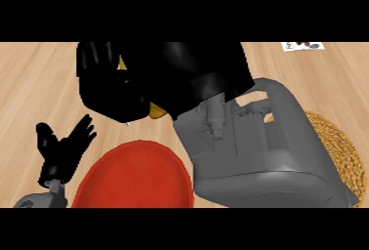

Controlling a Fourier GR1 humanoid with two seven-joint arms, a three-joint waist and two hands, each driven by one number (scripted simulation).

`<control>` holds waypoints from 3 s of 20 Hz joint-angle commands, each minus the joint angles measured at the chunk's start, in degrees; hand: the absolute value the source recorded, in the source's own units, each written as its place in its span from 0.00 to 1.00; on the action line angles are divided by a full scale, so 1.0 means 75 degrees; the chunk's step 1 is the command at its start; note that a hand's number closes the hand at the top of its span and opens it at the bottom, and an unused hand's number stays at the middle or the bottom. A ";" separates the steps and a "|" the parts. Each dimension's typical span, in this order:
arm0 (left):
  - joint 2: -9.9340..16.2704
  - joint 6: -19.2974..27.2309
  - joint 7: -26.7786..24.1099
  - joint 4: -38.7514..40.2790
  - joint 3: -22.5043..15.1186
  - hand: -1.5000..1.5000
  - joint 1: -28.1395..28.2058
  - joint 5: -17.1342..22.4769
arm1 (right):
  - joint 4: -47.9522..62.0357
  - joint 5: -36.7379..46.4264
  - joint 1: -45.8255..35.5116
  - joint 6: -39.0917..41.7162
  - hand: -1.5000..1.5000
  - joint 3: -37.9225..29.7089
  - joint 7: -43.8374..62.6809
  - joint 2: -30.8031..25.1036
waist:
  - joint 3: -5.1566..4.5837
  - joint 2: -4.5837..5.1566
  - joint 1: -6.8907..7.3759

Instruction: Pick the lemon from the placemat and place it in the tiered shelf

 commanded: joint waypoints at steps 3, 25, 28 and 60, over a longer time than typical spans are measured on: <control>-0.0167 0.0037 -0.0174 0.0384 -0.0052 0.50 -0.0125 -0.0151 | 0.2170 0.0102 -0.1448 -0.0212 1.00 -0.1168 -0.0842 -0.0122 | -0.0015 0.0057 0.0020; -0.0197 0.0004 0.0051 0.0105 0.0000 0.50 -0.0134 -0.0262 | 0.7823 0.0834 -0.2760 -0.0972 1.00 -0.1951 -0.5215 -0.0718 | -0.0016 0.0119 0.0170; -0.0240 0.0054 0.0159 -0.0002 -0.0043 0.50 -0.0134 -0.0305 | 0.8324 0.0879 -0.3188 -0.1011 1.00 -0.2048 -0.5341 -0.0618 | -0.0015 0.0103 0.0172; -0.0247 -0.0105 0.0339 -0.0019 0.0086 0.50 -0.0382 -0.0255 | 1.0101 -0.0654 -0.3911 -0.2733 0.00 -0.4520 -0.6449 -0.0580 | -0.0014 0.0152 0.0284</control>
